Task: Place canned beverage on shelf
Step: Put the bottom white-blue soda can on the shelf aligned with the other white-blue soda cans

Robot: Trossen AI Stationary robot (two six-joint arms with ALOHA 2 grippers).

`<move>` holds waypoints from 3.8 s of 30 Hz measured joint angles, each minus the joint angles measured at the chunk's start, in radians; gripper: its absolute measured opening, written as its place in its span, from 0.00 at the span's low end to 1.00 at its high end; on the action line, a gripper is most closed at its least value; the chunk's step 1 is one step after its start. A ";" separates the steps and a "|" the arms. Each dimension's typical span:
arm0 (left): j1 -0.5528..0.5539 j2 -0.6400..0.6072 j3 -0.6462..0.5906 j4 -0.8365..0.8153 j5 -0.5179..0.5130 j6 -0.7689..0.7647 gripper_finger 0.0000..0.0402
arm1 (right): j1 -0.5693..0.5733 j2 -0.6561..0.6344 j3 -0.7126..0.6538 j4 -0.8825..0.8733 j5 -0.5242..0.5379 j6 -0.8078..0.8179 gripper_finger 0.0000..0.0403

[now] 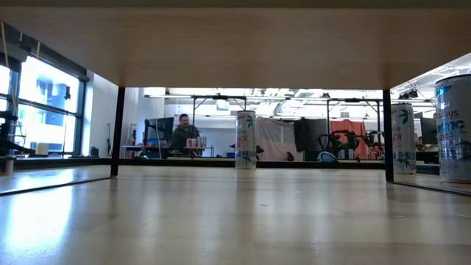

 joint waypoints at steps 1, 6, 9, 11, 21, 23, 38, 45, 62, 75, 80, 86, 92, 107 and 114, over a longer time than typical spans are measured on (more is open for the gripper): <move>0.001 -0.011 -0.009 0.001 -0.001 -0.003 0.60 | 0.000 0.000 0.000 0.000 0.000 0.000 0.85; -0.008 -0.024 -0.053 0.005 -0.001 -0.049 0.60 | -0.008 0.000 0.000 0.002 0.000 -0.003 0.85; -0.008 -0.014 -0.082 0.006 -0.003 -0.057 0.60 | -0.018 0.000 0.000 0.003 0.000 -0.007 0.85; -0.009 -0.010 -0.100 0.008 -0.003 -0.058 0.61 | -0.023 0.000 0.000 0.003 0.000 -0.010 0.85; -0.013 -0.012 -0.106 0.006 -0.007 -0.081 0.62 | -0.028 0.000 0.000 0.003 -0.032 -0.018 0.85; -0.013 -0.012 -0.106 0.006 -0.007 -0.081 0.62 | -0.029 0.000 0.000 0.003 -0.032 -0.018 0.85; -0.013 -0.013 -0.104 0.008 -0.009 -0.101 0.77 | -0.029 0.001 0.000 0.003 -0.036 -0.015 0.85; -0.013 -0.013 -0.104 0.006 -0.028 -0.100 0.77 | -0.029 0.001 0.000 0.003 -0.038 -0.015 0.85; -0.015 -0.019 -0.189 0.046 -0.086 -0.047 0.77 | -0.024 0.001 0.000 -0.006 -0.043 0.018 0.85; -0.119 -0.178 -0.458 0.392 -0.129 -0.074 0.77 | -0.005 0.047 -0.001 -0.005 -0.048 0.036 0.85; -0.141 -0.193 -0.529 0.441 -0.141 -0.091 0.77 | -0.008 0.047 -0.001 -0.004 -0.048 0.036 0.85; -0.142 -0.189 -0.591 0.513 -0.153 -0.091 0.77 | -0.011 0.047 -0.001 -0.004 -0.047 0.035 0.85; -0.142 -0.189 -0.595 0.621 -0.161 -0.040 0.77 | -0.014 0.047 -0.001 -0.004 -0.047 0.028 0.85; -0.117 -0.180 -0.660 0.733 -0.156 -0.001 0.77 | -0.013 0.047 -0.001 -0.004 -0.047 0.034 0.85; -0.101 -0.180 -0.684 0.791 -0.155 0.016 0.77 | -0.015 0.047 -0.001 -0.004 -0.046 0.029 0.85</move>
